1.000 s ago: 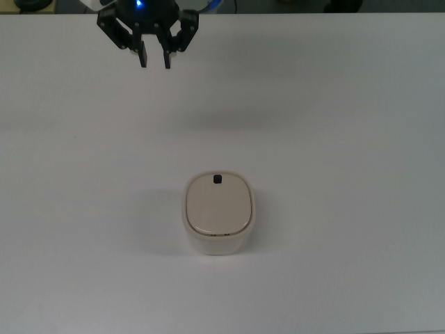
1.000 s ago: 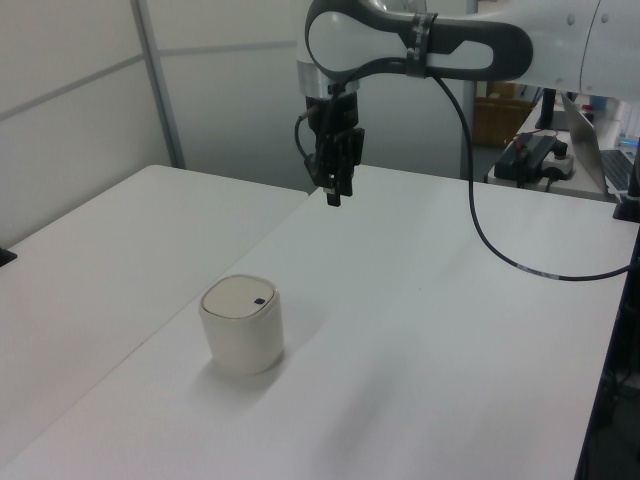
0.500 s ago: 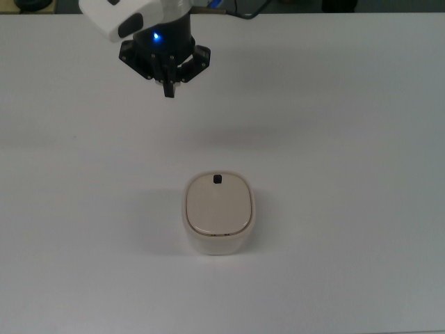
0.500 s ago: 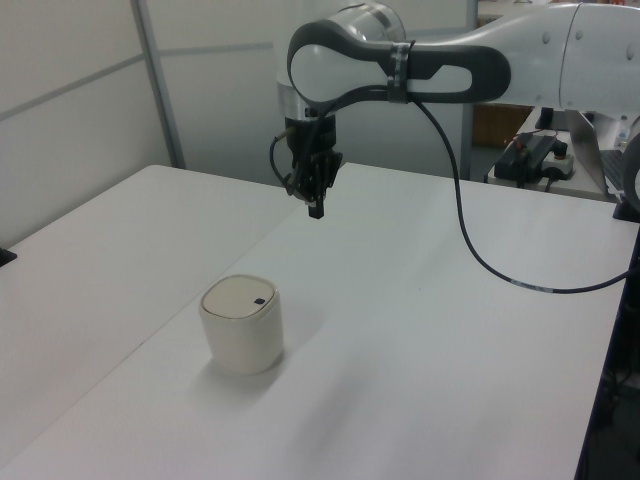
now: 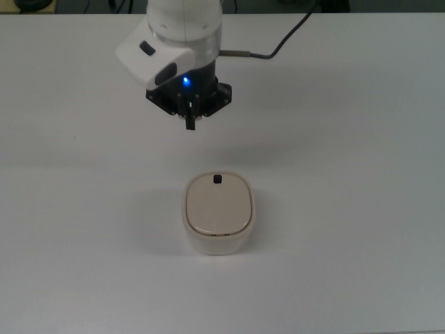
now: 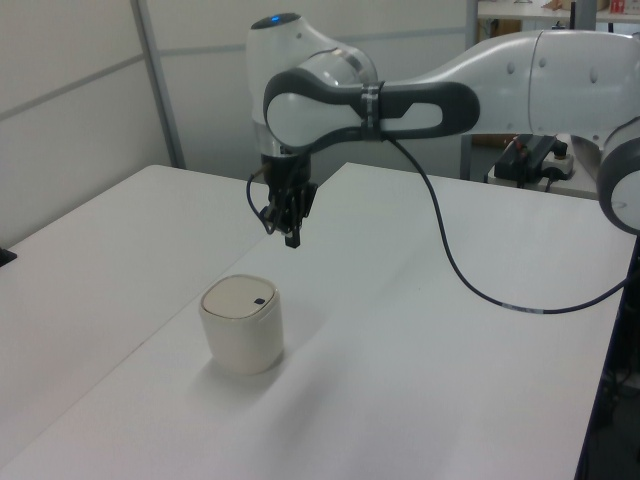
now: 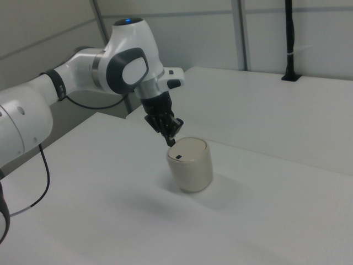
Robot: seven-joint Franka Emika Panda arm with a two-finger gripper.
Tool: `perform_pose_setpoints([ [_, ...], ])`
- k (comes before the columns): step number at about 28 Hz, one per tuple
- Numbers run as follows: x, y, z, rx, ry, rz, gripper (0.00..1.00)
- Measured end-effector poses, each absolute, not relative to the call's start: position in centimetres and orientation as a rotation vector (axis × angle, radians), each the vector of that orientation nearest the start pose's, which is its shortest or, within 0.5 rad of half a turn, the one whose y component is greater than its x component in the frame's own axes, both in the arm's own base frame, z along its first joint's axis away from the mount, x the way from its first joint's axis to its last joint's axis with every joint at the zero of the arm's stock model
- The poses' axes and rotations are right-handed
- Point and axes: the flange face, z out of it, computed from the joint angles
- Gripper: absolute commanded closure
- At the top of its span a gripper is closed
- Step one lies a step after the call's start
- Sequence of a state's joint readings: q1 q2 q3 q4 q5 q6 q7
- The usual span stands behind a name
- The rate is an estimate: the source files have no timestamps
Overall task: Open the trash can
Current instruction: 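Lower the gripper onto the dark button on the lid, then press down on the lid button with the gripper fingers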
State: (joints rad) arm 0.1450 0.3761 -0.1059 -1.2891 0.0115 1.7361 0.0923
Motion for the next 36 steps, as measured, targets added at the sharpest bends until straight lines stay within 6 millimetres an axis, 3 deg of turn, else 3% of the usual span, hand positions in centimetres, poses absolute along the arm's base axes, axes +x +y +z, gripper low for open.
perform_pose_setpoints([
  [14, 69.6, 6.7, 49.4, -3.187, 0.03, -0.101, 1.0],
  [25, 70.5, 7.6, 47.4, -3.19, 0.02, -0.121, 1.0],
  [36, 72.2, 8.0, 45.9, -3.216, 0.105, -0.261, 1.0],
])
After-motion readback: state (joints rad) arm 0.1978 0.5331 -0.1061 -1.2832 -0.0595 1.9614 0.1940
